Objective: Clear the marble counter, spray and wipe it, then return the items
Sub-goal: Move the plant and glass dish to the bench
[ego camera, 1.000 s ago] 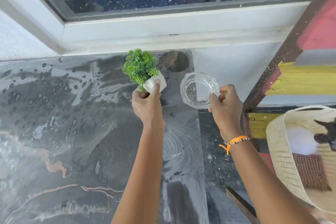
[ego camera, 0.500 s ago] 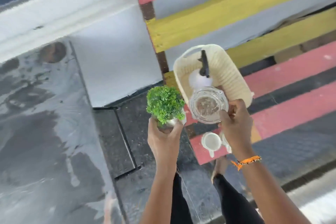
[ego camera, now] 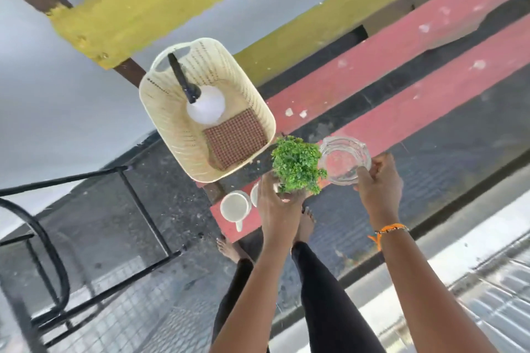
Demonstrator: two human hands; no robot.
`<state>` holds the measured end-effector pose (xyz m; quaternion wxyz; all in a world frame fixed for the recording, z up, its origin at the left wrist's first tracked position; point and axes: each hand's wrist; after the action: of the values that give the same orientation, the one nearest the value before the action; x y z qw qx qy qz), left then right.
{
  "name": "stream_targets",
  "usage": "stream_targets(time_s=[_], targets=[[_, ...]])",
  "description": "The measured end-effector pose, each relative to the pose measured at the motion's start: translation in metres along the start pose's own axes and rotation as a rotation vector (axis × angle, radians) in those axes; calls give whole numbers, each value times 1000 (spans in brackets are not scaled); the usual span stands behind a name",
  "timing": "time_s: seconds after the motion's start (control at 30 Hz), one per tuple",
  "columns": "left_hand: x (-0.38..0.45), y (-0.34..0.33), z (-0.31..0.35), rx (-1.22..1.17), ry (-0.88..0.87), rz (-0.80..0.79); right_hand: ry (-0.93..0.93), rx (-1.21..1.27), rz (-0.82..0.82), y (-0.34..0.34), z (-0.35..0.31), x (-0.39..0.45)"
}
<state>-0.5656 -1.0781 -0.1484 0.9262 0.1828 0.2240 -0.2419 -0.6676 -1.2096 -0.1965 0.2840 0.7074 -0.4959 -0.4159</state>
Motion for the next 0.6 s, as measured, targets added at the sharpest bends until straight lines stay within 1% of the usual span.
stream_targets(time_s=[0.17, 0.33, 0.47, 0.6], targets=[[32, -43, -30, 232, -54, -16, -76, 2, -41, -30, 26, 29], [57, -64, -54, 356, -118, -81, -81, -3, -32, -51, 35, 51], [66, -77, -67, 287, -27, -51, -55, -26, -86, -60, 40, 60], [69, -79, -69, 242, -72, -12, -64, 30, -109, -67, 46, 61]])
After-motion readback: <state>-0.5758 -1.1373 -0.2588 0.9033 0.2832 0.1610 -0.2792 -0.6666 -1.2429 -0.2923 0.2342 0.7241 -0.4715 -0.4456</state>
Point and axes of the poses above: each hand's wrist, its own x-axis towards the middle knuckle, its own y-axis out of the back of the hand, z = x × y, and after that the axes turned 14 degrees about -x, right-handed
